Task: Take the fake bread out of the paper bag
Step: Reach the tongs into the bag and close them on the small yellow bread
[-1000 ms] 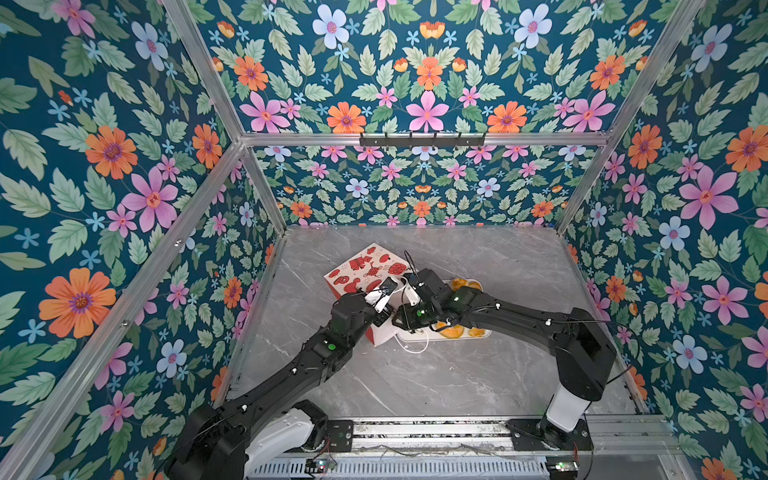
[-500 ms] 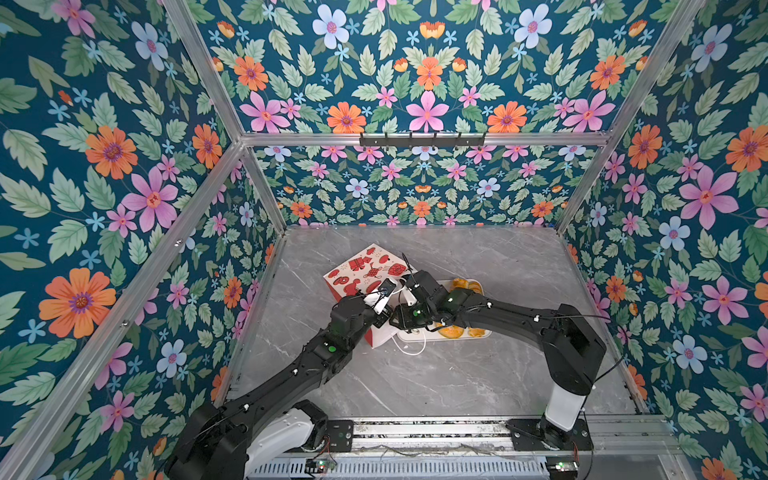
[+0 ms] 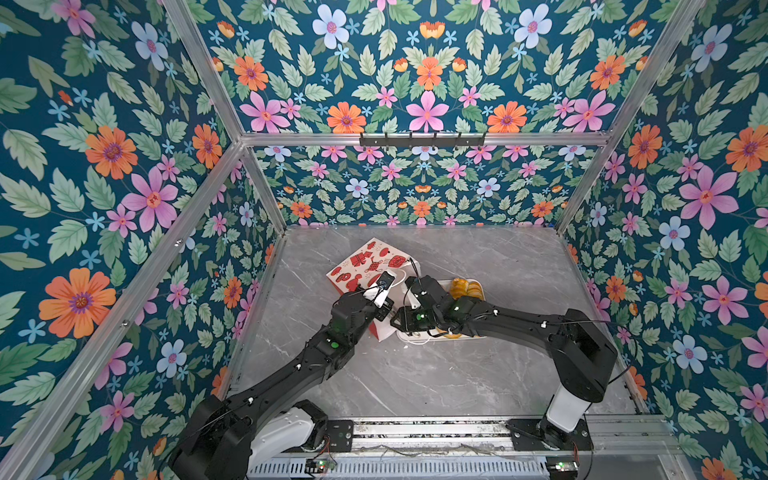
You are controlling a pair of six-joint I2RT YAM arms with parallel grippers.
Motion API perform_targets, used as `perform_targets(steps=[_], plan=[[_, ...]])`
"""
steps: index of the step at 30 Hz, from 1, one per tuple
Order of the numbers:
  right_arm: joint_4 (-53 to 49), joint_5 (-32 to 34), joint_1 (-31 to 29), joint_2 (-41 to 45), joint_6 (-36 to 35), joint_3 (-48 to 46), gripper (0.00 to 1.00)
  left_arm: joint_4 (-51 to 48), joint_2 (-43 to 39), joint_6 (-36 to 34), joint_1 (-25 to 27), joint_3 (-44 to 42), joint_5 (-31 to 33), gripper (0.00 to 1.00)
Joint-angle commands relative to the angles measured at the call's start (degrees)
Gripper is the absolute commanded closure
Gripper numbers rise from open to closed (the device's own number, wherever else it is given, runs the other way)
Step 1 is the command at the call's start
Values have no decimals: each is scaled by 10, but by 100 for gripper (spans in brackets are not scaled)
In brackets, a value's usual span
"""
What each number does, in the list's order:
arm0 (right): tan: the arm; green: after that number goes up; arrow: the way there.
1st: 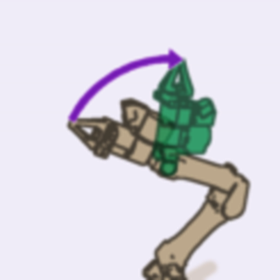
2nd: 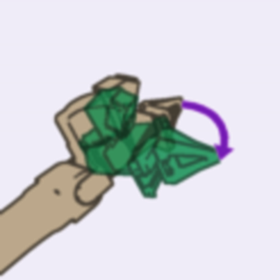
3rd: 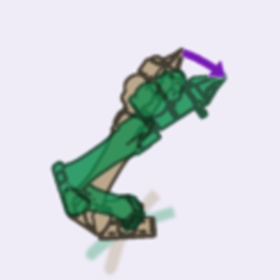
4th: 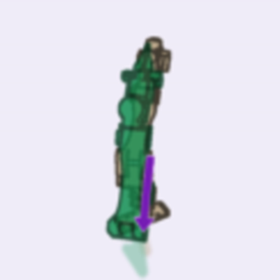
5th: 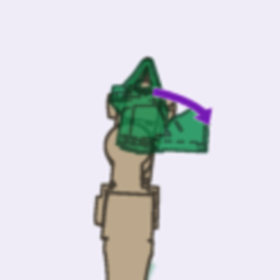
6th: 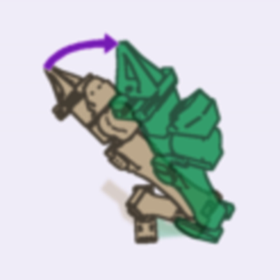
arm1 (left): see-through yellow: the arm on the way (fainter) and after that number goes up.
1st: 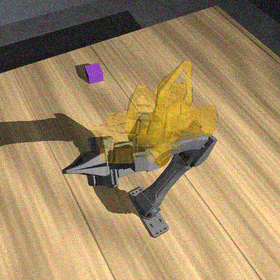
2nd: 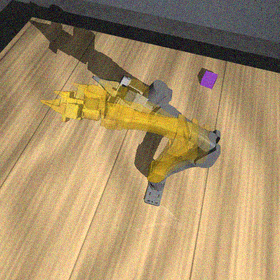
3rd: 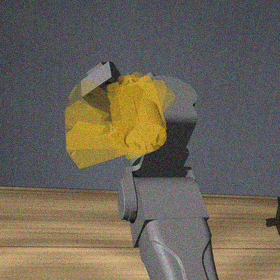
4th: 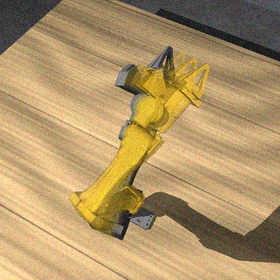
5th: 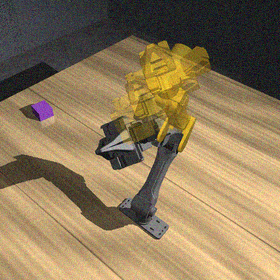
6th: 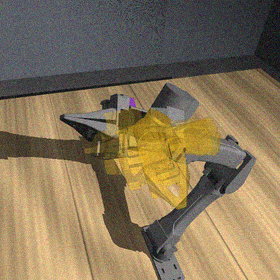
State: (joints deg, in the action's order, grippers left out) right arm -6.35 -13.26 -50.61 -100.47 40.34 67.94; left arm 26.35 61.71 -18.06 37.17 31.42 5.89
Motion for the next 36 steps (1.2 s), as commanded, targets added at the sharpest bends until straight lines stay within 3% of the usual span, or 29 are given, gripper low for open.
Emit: perform_targets(steps=[1, 13, 26, 32, 36], plan=[[37, 7, -1, -3, 13, 1, 59, 29, 3, 12, 0, 9, -12, 100], [46, 23, -5, -27, 14, 17, 59, 29, 16, 32, 0, 20, -40, 100], [-8, 39, -4, -79, 9, 81, 59, 27, 20, 34, 1, 24, -59, 100], [-33, 42, -4, -106, 10, 112, 63, 26, 18, 36, 3, 22, -59, 100], [-41, 46, -5, -115, 10, 122, 71, 25, 13, 34, 3, 19, -57, 100]])
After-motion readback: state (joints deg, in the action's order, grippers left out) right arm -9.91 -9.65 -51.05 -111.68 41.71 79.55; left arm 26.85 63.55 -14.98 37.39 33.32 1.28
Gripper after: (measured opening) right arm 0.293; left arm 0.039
